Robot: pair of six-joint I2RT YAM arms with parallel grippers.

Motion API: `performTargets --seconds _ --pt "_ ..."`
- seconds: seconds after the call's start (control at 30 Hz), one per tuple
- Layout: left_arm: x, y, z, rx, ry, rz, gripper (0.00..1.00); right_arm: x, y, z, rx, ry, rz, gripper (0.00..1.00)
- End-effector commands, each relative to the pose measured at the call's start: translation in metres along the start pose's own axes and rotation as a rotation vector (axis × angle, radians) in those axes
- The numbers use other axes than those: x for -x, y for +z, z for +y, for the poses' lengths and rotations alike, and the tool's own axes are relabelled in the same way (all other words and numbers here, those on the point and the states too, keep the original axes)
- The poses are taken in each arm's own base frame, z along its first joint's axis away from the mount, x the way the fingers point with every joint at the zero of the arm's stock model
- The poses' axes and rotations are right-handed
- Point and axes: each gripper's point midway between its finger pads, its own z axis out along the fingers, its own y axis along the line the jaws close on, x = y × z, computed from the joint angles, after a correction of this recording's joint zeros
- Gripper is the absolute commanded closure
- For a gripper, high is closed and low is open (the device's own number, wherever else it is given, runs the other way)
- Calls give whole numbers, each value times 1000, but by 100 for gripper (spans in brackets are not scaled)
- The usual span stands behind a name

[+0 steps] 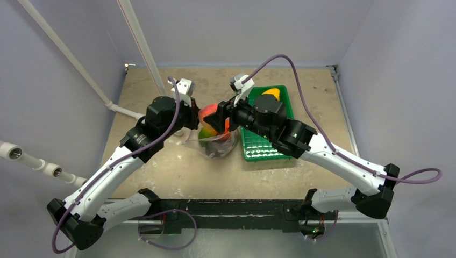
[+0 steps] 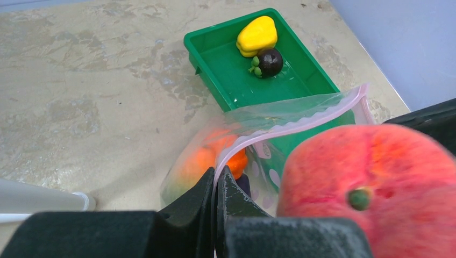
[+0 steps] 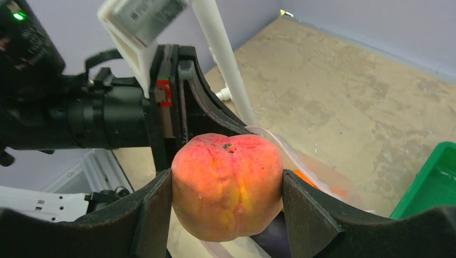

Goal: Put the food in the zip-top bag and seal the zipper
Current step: Place the fake fruit in the zipper food storage bag.

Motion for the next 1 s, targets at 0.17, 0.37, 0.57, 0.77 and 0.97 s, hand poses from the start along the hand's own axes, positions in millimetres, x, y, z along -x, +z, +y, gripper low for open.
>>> performTargets --seconds 0.17,0.37,0.57,0.77,0.97 --pt "19 -12 -4 -24 4 -79 100 -47 17 -14 -201 39 94 39" --pt "24 -22 -2 -10 -4 -97 100 -84 24 -27 -355 31 186 36" --pt "22 -33 -1 -6 -49 -105 100 -101 23 -52 -541 55 215 35" --pt "19 -40 0 4 -98 -106 100 -96 27 -60 -594 71 195 31" --pt "20 -43 -3 -7 -136 -111 100 -73 40 -74 -570 92 139 31"
